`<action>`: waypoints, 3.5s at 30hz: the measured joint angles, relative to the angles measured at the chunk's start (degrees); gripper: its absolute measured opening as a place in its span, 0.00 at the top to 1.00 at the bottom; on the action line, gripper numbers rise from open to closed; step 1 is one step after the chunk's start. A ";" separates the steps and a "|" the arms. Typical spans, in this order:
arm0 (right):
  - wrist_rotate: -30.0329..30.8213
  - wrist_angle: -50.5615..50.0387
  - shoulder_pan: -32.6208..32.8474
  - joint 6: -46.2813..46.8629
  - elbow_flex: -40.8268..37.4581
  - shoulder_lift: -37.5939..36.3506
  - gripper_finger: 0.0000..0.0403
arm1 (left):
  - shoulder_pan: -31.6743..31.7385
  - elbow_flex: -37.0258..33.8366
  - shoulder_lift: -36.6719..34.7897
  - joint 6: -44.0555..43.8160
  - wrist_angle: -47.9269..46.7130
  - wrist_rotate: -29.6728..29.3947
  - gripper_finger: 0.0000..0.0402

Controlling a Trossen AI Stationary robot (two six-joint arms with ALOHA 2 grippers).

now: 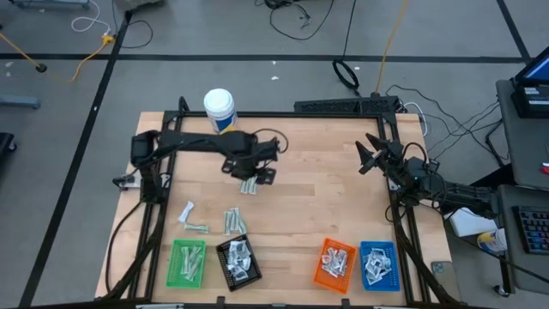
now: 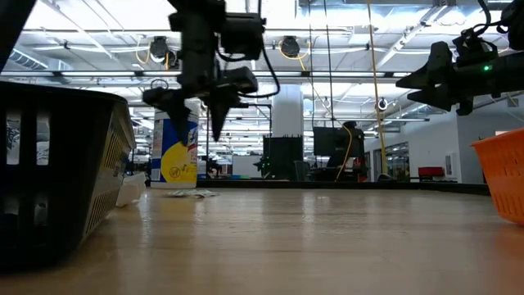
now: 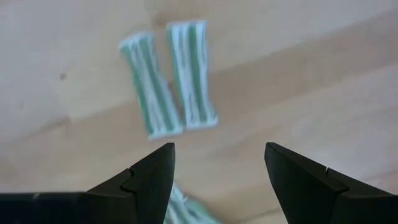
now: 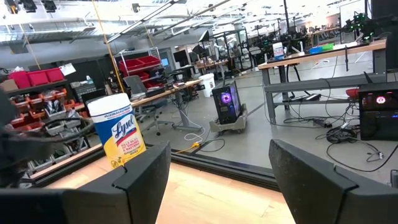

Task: Pick & Place First Aid Supplies
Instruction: Put the bandage into the green bin

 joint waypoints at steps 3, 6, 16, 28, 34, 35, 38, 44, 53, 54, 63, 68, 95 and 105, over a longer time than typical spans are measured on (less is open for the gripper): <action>0.01 0.00 0.00 0.00 0.00 0.01 0.34 | 1.99 3.45 2.77 1.84 -0.31 -0.08 0.37; 0.01 0.00 0.00 -0.01 0.01 0.02 0.34 | 3.42 4.85 4.97 2.26 -0.20 -0.37 0.37; 0.01 0.00 -0.01 -0.02 -0.01 0.00 0.34 | 3.91 4.92 12.71 5.74 0.28 -0.40 0.37; 0.00 0.00 0.00 0.00 0.00 0.00 0.34 | 3.89 4.91 15.76 8.04 4.31 -2.82 0.38; 0.00 -0.01 -0.01 0.00 0.00 0.01 0.34 | 4.23 4.87 15.82 8.10 4.71 -1.66 0.52; 0.00 -0.01 0.00 0.00 0.01 0.02 0.34 | 4.21 4.87 16.03 8.15 4.76 -1.85 0.56; 0.01 0.00 -0.01 0.00 0.01 0.00 0.34 | 4.21 4.89 16.24 9.41 4.64 -1.44 0.67; 0.00 -0.01 0.00 0.00 0.01 0.00 0.34 | 4.12 4.89 16.55 12.26 4.80 -0.62 0.90; 0.01 -0.01 -0.01 0.00 -0.01 0.00 0.34 | 4.62 4.87 16.40 15.46 5.30 4.28 0.99; 0.00 0.00 -0.01 0.00 0.00 0.01 0.34 | 4.76 4.79 16.05 15.44 4.84 4.42 0.99; -0.01 -0.02 0.00 0.00 0.00 0.02 0.34 | 6.39 4.74 9.26 13.29 0.10 1.67 1.00; 0.01 0.02 0.01 0.00 0.00 0.02 0.34 | 7.25 4.79 4.76 13.02 -4.15 1.04 1.00; 0.00 0.00 -0.01 -0.01 0.00 0.02 0.34 | -28.40 -23.80 -26.51 -24.95 -2.84 0.66 1.00; 0.01 0.00 0.01 0.00 -0.01 0.02 0.34 | -43.56 -26.73 -28.07 -42.11 2.55 0.68 1.00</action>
